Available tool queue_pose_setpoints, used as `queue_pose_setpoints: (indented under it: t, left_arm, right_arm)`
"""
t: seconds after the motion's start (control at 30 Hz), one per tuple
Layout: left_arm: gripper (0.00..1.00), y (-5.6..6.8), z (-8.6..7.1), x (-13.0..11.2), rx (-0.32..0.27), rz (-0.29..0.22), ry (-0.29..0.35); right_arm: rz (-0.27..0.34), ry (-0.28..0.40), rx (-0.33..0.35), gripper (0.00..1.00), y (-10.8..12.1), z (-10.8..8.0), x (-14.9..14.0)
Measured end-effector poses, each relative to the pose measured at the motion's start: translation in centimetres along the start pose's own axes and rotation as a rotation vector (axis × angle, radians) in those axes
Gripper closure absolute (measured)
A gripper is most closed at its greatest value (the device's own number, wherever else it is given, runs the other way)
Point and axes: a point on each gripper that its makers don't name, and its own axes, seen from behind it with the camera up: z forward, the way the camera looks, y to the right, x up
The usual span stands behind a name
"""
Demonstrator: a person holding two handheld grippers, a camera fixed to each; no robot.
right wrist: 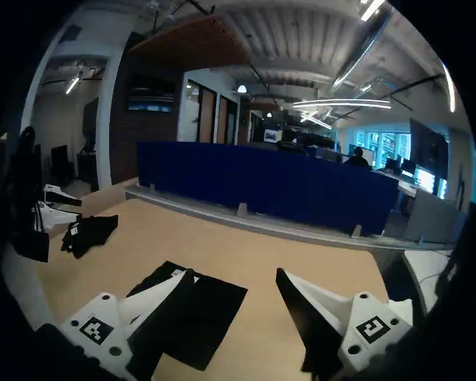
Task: Fold towel
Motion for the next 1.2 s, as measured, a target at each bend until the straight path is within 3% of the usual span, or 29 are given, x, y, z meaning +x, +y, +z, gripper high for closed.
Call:
queue_pose_setpoints:
  t: [0.47,0.87,1.2]
  left_arm:
    - [0.04,1.7,2.0,-5.3,-0.037,0.034,-0.071]
    - [0.04,3.9,4.3,-12.9,-0.099,0.048,-0.209]
    - [0.04,5.5,5.6,-18.1,-0.139,0.074,-0.314]
  right_arm:
    - [-0.031,-0.102,0.049,0.00,-2.1,2.5,-7.3]
    - [-0.052,-0.198,0.089,0.00,-3.7,4.7,-14.2]
    - [-0.072,-0.308,0.119,0.00,-4.4,5.1,-20.4]
